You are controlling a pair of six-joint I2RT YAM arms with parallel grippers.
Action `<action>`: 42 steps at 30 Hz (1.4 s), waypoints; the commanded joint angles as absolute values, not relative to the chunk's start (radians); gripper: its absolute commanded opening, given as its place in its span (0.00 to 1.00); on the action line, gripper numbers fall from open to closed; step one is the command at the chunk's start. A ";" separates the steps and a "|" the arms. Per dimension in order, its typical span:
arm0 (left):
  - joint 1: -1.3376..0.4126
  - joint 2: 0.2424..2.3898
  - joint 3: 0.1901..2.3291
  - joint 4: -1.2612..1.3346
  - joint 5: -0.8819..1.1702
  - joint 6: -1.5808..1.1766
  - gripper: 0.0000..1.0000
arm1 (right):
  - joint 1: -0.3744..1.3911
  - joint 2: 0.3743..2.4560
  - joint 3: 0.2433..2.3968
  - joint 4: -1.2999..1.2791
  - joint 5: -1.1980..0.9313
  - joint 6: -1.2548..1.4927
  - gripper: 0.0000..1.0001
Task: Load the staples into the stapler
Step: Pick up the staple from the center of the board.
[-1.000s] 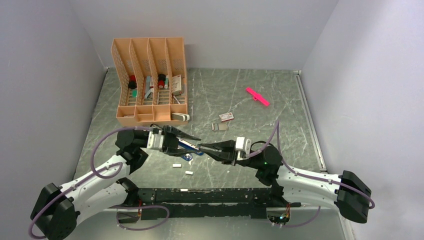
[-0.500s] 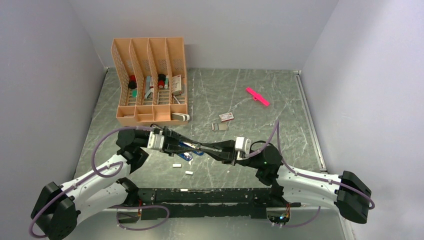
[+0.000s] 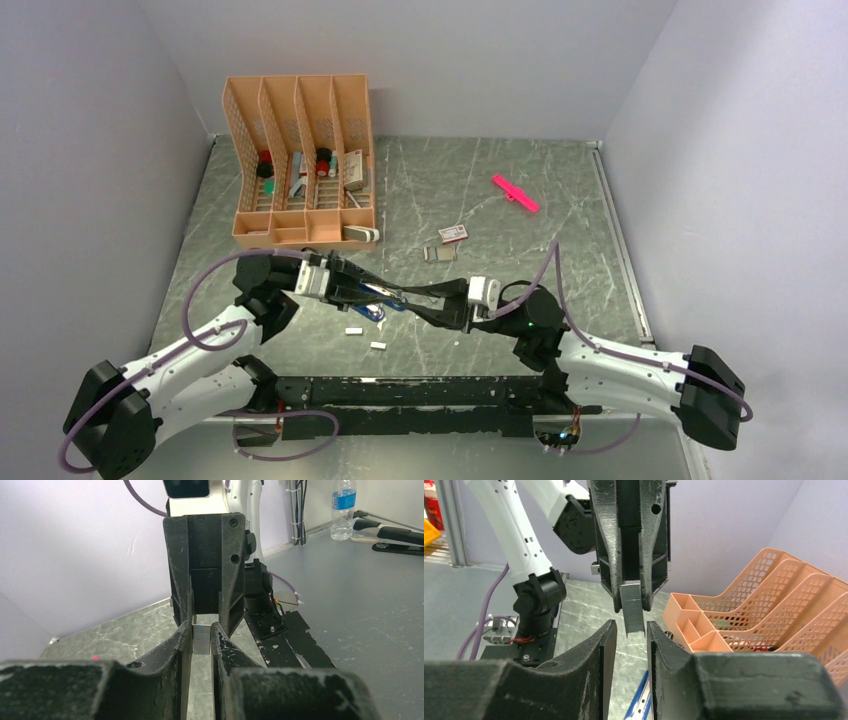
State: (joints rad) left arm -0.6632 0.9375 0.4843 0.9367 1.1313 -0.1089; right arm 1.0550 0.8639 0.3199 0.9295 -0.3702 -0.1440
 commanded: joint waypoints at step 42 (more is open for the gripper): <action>-0.968 1.429 0.908 -0.365 0.437 0.563 0.07 | 0.412 0.991 0.656 -0.082 0.016 0.438 0.74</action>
State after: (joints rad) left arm -0.9203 1.3220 0.8520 -0.2497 0.5358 0.5262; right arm 0.4179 1.0340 0.6834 -0.0883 0.0589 0.4011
